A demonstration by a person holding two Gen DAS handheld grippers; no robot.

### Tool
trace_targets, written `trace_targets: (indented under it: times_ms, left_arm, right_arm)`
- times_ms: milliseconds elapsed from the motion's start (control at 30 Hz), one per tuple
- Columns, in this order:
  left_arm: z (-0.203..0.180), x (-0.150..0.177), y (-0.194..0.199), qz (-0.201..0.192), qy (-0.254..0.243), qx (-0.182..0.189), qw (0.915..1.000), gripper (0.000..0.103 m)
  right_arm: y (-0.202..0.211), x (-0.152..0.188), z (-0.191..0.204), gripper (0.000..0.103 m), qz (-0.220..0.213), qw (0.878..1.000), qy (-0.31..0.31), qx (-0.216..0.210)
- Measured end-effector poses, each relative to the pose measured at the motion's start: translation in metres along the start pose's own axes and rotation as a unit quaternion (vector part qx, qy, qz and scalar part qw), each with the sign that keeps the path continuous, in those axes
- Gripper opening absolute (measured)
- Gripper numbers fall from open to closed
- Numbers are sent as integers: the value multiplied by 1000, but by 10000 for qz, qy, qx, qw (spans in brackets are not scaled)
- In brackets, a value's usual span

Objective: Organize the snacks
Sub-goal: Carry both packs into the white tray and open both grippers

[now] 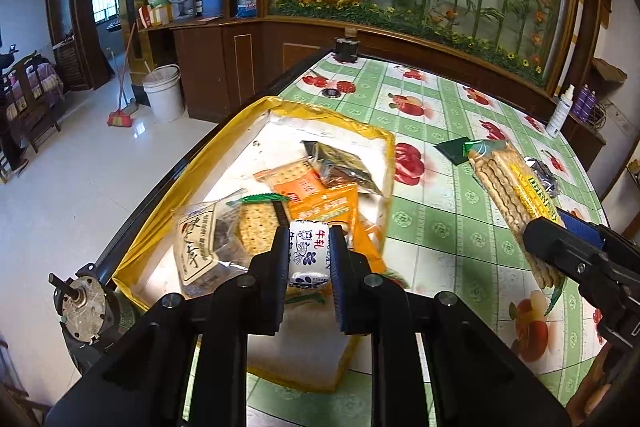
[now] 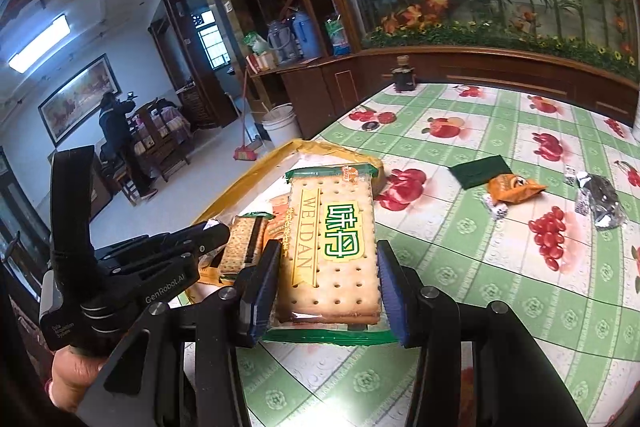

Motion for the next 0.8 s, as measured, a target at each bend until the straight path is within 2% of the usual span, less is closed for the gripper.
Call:
trace_targets:
  times_ms: [400,800]
  left_arm:
    - [39,3,-17,205,344,-210,9990,16]
    - [41,-4,-36,325,293,-251,9987,17]
  right_arm:
    - [-44,-13,26,47,184,9993,170,-265]
    - [-105,-33,47,47,430,9974,269,-519]
Point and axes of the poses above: each gripper's, at about its wrist camera, not at the fingertips, and y roughly against the way its jaws point, z to its left, x to its underside, the point moved 4 cm from there along -y, roughly the way its jaws point, and after that the axes turned 2 degrees about x, right-handed, at the moved point
